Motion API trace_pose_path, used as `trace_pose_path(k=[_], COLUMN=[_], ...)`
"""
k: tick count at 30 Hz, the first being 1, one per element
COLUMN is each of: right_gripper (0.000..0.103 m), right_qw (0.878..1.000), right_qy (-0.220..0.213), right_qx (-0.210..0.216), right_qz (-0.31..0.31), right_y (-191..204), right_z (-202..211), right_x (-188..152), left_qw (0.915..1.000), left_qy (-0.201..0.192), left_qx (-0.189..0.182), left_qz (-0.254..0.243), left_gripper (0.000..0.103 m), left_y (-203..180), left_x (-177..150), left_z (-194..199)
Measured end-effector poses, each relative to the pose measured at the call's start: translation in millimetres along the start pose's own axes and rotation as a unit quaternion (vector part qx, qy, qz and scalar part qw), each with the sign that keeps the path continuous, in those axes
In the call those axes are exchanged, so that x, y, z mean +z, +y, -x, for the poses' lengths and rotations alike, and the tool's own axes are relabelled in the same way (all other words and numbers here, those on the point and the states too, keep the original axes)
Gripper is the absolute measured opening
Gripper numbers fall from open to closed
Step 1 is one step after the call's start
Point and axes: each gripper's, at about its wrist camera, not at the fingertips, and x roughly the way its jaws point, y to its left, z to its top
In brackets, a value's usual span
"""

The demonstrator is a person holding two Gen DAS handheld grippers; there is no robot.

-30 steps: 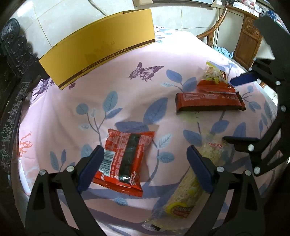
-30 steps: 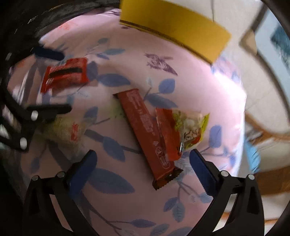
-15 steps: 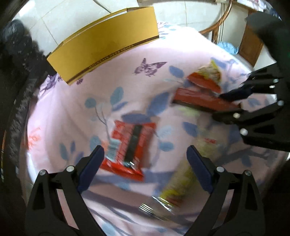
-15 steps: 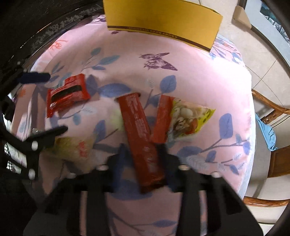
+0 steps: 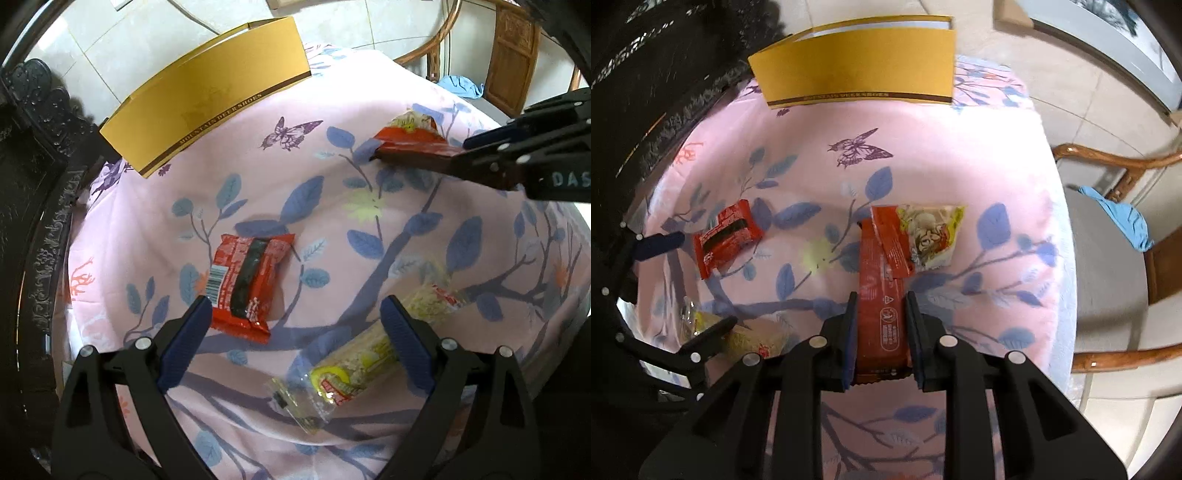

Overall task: Organize snacks
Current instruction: 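Grasp the yellow-green stick snack with left tool while right tool holds the chocolate bar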

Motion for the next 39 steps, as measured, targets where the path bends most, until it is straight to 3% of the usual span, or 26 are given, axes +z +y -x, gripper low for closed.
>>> trace_pose_path(k=[10, 13, 17, 20, 22, 23, 27, 30, 33, 35, 36, 37, 38, 39], right_gripper=[0.024, 0.024, 0.026, 0.039, 0.054, 0.067, 0.067, 0.067, 0.067, 0.068, 0.068, 0.066, 0.057, 0.047], right_qw=[1.000, 0.999, 0.998, 0.996, 0.996, 0.996, 0.995, 0.996, 0.996, 0.995, 0.997, 0.998, 0.999, 0.999], right_qy=[0.019, 0.036, 0.067, 0.090, 0.083, 0.085, 0.077, 0.067, 0.049, 0.040, 0.036, 0.034, 0.029, 0.027], right_qx=[0.006, 0.013, 0.012, 0.005, 0.005, -0.002, -0.026, -0.023, -0.018, -0.032, -0.031, -0.027, -0.030, -0.035], right_qz=[-0.015, -0.010, 0.007, 0.025, 0.035, 0.038, 0.050, 0.057, 0.079, 0.081, 0.069, 0.045, 0.027, 0.020], right_y=[-7.2, -6.9, -8.2, -9.9, -9.4, -9.8, -12.2, -10.2, 2.0, 4.1, 1.9, -3.0, -7.3, -9.7], right_z=[1.6, -2.7, -11.0, -17.4, -14.8, -14.4, -15.4, -21.4, -26.8, -31.6, -31.4, -30.5, -28.3, -27.0], right_x=[-10.8, -12.3, -21.0, -30.0, -33.2, -34.0, -30.7, -25.9, -20.8, -21.4, -21.6, -22.0, -22.6, -22.3], left_qw=[0.9995, 0.9996, 0.9944, 0.9938, 0.9902, 0.9880, 0.9690, 0.9518, 0.9493, 0.9554, 0.9607, 0.9627, 0.9634, 0.9706], left_qy=[0.015, 0.005, -0.020, -0.030, -0.042, -0.051, -0.080, -0.098, -0.068, -0.052, -0.020, 0.013, 0.023, 0.019], left_qx=[-0.014, -0.027, -0.101, -0.076, -0.075, -0.075, -0.084, -0.115, -0.130, -0.155, -0.181, -0.212, -0.224, -0.206], left_qz=[0.026, 0.010, -0.022, -0.075, -0.110, -0.125, -0.218, -0.267, -0.278, -0.246, -0.210, -0.168, -0.145, -0.123], left_gripper=[0.095, 0.095, 0.095, 0.096, 0.096, 0.096, 0.096, 0.096, 0.098, 0.092, 0.087, 0.070, 0.050, 0.039], left_y=[11.0, 6.3, 6.4, 0.2, -5.1, -7.7, -21.3, -28.4, -37.2, -31.3, -25.9, -20.3, -17.6, -16.0], left_x=[-6.2, -7.9, -10.7, -12.5, -13.1, -12.7, -15.8, -20.7, -26.0, -23.1, -17.6, -13.5, -12.2, -11.2], left_z=[-5.1, 0.7, 11.4, 11.8, 13.4, 14.9, 18.9, 16.7, -1.9, -7.3, -10.2, -12.6, -12.5, -9.2])
